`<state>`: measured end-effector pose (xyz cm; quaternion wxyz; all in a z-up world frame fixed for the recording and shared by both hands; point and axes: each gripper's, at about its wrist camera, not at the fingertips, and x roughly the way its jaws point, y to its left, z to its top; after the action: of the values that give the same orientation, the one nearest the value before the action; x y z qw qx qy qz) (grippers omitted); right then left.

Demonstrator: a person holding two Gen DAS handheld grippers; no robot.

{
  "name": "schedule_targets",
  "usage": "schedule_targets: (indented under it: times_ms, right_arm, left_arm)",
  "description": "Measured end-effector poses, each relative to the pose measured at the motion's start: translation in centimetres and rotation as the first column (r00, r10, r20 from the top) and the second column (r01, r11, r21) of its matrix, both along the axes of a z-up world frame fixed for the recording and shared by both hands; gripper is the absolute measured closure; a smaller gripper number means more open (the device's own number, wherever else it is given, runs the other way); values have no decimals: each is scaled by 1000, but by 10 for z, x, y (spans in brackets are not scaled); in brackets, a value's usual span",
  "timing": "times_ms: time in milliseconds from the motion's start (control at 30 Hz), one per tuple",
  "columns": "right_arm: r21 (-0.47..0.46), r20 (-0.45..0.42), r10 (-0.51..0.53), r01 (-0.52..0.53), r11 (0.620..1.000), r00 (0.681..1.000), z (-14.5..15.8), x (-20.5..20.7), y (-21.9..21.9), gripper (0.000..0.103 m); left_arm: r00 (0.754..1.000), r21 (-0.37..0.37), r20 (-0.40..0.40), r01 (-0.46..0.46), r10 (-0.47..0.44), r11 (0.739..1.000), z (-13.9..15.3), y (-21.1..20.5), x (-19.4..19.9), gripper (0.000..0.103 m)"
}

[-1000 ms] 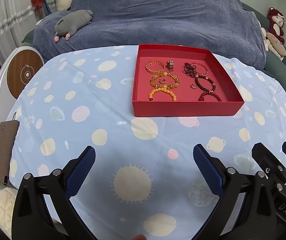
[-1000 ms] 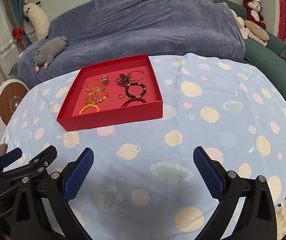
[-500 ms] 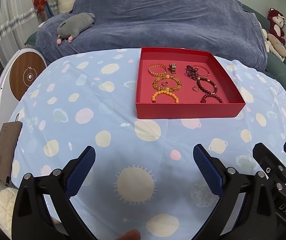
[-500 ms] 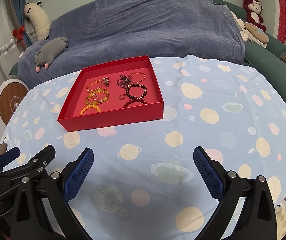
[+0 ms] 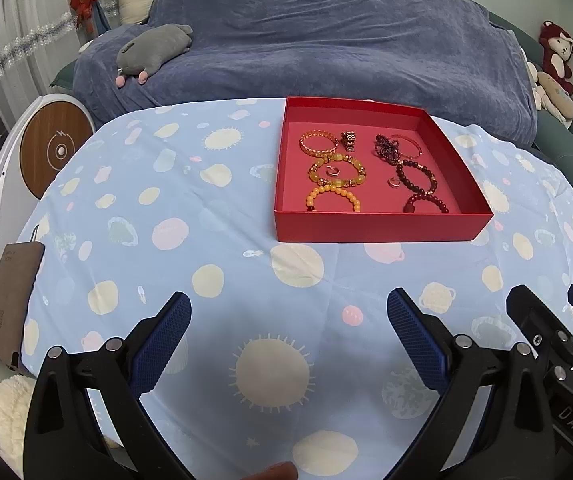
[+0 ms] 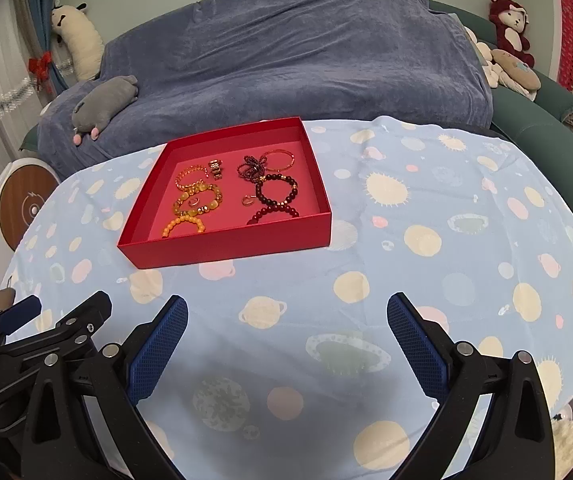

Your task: Organize jewelry

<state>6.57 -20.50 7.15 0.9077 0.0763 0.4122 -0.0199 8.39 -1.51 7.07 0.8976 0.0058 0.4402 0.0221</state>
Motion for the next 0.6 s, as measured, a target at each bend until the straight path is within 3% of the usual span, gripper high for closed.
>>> schedule_targets:
  times_ms: [600]
  right_arm:
    - [-17,11,24,-24,1000,1000,6,14,5,7]
  left_arm:
    - [1000,-1,-11,-27,27,1000,3,3,14,9]
